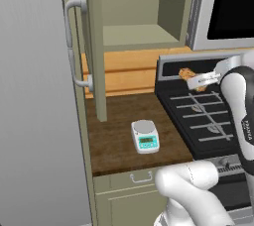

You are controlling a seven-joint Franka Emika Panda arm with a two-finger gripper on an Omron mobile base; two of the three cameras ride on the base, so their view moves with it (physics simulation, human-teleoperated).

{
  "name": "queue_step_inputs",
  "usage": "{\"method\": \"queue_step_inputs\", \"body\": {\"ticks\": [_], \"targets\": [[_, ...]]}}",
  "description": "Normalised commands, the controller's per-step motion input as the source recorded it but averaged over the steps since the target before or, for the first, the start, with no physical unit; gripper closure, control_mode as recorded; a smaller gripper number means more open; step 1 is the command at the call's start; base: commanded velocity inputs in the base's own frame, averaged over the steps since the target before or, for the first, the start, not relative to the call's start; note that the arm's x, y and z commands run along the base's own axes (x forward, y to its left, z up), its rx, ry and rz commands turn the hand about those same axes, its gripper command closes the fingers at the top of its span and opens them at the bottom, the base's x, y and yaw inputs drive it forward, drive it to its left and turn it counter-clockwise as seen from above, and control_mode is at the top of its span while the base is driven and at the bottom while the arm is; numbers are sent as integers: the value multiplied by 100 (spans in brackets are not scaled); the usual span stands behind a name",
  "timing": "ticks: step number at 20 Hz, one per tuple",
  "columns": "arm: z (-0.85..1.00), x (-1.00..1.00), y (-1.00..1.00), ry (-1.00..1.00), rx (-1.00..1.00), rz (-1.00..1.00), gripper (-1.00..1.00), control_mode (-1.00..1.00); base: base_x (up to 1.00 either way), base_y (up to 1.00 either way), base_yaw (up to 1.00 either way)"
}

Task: Pick the bar and place it on the digital scale for weighing, and close the cabinet.

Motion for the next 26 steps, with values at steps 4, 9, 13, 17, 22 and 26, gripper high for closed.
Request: {"method": "queue_step_inputs", "body": {"ticks": [4, 9, 13, 17, 22, 26], "targets": [[-66, 0, -4, 0, 0, 29, 100, -100, 0, 0, 0], [-66, 11, 8, 1, 0, 27, 100, -100, 0, 0, 0], [-57, 31, 30, 0, 0, 25, 100, -100, 0, 0, 0], [-45, 34, 51, 0, 0, 18, 100, -100, 0, 0, 0], [-34, 18, 58, 2, -5, 7, 100, -100, 0, 0, 0], [-32, 25, 40, 12, -10, 0, 100, -100, 0, 0, 0]]}}
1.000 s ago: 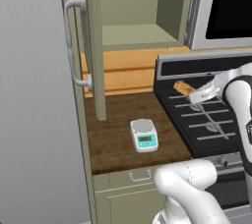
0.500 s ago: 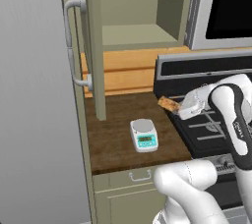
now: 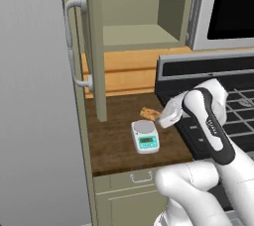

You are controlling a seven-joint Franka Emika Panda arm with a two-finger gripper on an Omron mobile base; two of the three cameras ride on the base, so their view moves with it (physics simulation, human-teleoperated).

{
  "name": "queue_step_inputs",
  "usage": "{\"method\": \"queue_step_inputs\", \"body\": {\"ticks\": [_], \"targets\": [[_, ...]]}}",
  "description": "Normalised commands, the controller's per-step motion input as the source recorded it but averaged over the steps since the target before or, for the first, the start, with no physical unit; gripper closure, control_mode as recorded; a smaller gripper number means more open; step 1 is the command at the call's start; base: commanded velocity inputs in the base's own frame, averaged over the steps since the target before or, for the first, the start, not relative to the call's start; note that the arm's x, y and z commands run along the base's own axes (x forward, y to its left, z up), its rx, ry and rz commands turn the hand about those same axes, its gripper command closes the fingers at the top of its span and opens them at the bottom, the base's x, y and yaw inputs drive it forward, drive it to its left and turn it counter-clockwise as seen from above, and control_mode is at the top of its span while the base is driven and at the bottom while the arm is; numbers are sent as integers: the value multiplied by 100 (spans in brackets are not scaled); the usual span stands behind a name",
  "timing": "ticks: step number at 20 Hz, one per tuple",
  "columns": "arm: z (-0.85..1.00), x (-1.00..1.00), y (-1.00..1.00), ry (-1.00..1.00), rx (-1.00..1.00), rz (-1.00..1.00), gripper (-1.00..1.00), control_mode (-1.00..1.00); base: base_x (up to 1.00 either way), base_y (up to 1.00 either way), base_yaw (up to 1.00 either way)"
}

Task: Pick the bar and place it on the digital scale for weighing, and close the cabinet.

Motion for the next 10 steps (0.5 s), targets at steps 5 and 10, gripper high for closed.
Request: {"method": "queue_step_inputs", "body": {"ticks": [5, 10], "targets": [[-31, 10, 0, 0, -4, 0, 100, -100, 0, 0, 0], [-36, 7, 0, 0, -5, 0, 100, -100, 0, 0, 0]]}}
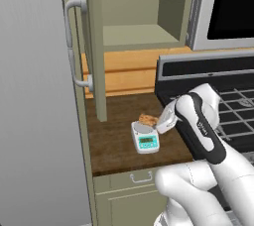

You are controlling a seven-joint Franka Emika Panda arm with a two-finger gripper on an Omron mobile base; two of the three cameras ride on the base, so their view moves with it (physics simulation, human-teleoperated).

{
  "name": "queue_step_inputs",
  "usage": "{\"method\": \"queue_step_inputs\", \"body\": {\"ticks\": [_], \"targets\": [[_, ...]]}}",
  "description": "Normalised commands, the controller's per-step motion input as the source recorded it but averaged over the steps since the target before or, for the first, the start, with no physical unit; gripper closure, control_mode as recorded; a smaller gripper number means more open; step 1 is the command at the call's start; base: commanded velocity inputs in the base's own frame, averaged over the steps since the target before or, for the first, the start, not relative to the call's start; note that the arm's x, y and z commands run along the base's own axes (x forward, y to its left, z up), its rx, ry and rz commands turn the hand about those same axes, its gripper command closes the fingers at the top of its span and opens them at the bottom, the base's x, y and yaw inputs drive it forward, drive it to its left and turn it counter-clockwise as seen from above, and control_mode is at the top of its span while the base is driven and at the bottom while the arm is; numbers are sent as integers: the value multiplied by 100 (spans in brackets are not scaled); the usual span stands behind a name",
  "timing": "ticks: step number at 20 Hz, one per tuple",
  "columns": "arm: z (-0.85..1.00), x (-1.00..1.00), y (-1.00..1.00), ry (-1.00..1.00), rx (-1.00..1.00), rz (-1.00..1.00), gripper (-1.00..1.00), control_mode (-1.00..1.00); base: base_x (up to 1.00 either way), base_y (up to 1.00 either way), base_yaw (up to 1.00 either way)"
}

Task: Pick the bar and place it on the digital scale for weighing, and close the cabinet.

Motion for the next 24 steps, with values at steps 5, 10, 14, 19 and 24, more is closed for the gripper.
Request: {"method": "queue_step_inputs", "body": {"ticks": [5, 10, 14, 19, 24], "targets": [[-31, 9, 0, -2, -6, 0, 100, -100, 0, 0, 0], [-19, 29, -6, 0, -4, 0, 100, -100, 0, 0, 0], [-8, 39, -18, 0, 0, 0, 100, -100, 0, 0, 0], [-3, 42, -30, 3, 0, 0, 100, -100, 0, 0, 0], [-5, 26, -4, 4, 0, 0, 100, -100, 0, 0, 0]]}}
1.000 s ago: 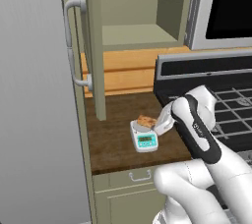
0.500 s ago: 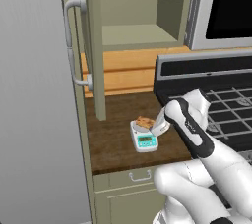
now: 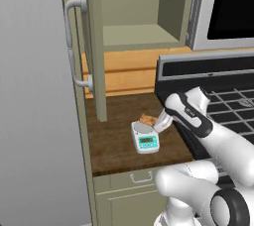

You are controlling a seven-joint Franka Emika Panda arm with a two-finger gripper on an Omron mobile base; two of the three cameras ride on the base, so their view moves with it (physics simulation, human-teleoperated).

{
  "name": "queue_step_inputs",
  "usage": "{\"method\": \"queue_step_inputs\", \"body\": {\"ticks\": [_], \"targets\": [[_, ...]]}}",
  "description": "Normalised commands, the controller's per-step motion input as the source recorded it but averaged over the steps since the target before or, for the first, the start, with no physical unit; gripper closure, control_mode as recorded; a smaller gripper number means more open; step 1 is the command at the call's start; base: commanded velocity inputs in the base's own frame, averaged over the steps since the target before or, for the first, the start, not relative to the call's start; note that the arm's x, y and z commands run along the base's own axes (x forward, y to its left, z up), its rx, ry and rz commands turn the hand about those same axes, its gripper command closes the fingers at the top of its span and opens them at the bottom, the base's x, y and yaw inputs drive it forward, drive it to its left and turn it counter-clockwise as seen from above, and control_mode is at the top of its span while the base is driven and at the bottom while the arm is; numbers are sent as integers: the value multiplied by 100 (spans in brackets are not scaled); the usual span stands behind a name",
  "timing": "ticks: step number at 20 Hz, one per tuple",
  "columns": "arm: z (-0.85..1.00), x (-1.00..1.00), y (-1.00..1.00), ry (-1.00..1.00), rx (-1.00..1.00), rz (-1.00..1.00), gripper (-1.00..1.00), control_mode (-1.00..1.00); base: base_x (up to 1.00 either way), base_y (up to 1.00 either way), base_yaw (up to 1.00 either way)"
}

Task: Pick the bar and place it on the digital scale for weighing, and close the cabinet.

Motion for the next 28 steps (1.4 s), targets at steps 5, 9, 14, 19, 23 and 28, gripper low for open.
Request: {"method": "queue_step_inputs", "body": {"ticks": [5, 9, 14, 19, 23, 28], "targets": [[-16, 7, 0, 0, -1, 0, 100, -100, 0, 0, 0], [-23, 0, 1, 0, -1, 0, 100, -100, 0, 0, 0], [-26, 2, 7, 0, -2, 0, 100, -100, 0, 0, 0], [-20, 5, 3, 0, 0, 1, 100, -100, 0, 0, 0], [-21, 4, 12, 0, 0, 0, 100, -100, 0, 0, 0], [-5, 18, 7, 0, 0, 0, 100, -100, 0, 0, 0]]}}
